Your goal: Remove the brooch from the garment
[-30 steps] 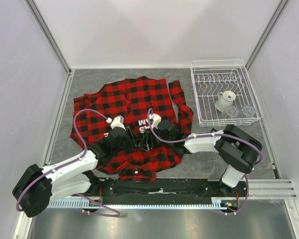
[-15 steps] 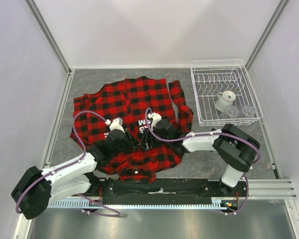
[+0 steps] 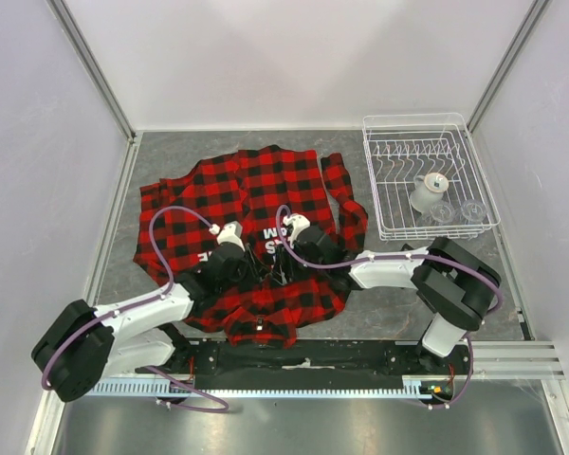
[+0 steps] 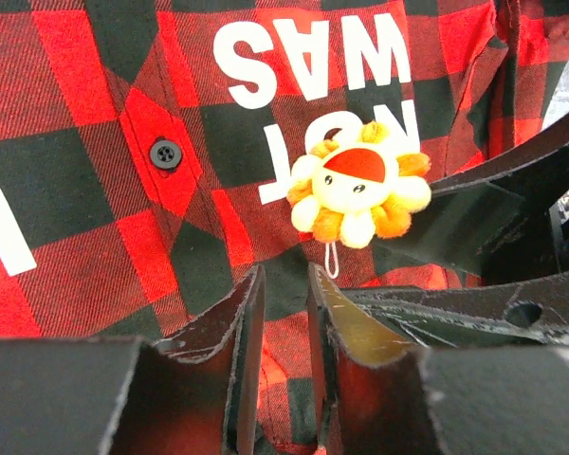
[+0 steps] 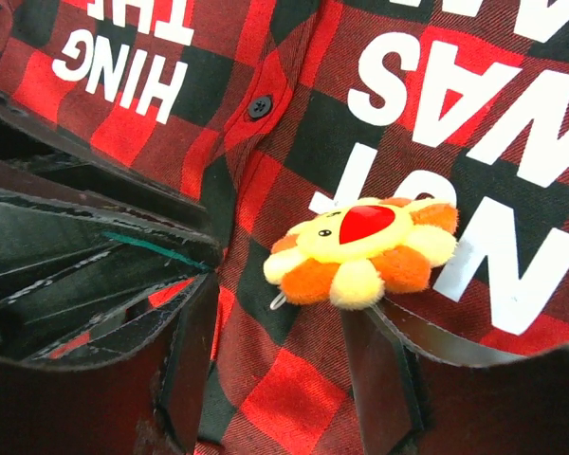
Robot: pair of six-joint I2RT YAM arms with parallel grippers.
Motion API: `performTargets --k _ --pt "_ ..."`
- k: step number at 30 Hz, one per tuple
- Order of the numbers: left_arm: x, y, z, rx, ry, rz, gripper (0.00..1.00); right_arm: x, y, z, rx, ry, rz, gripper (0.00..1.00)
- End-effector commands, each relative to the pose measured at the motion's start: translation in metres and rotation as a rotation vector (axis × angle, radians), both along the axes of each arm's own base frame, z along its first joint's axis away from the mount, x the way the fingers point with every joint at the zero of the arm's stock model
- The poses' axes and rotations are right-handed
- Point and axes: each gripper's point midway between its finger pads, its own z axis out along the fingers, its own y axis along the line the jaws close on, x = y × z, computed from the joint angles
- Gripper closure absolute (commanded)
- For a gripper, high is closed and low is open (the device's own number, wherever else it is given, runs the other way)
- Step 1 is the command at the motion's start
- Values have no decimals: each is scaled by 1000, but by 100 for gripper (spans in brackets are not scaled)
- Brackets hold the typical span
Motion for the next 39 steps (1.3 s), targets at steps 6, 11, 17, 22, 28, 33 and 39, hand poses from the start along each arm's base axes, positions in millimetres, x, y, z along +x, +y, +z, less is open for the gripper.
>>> performTargets --k 6,11,17,22,28,33,39 --pt "2 -29 10 -72 -15 -102 69 30 22 64 165 -138 -30 40" --pt "1 -22 4 -58 -14 -78 70 32 23 60 159 -138 -31 43" --pt "2 -21 3 -45 -18 -81 69 34 21 56 143 -141 -38 44" --pt "6 -22 4 -33 -29 -79 64 37 17 53 126 -148 -55 43" --pt "14 -26 7 8 -42 -103 52 40 12 52 117 -155 -62 43" --pt "25 -23 11 47 -73 -99 50 38 11 54 124 -156 -58 43" --pt "37 -22 13 57 -70 -99 50 41 9 56 125 -161 -68 43"
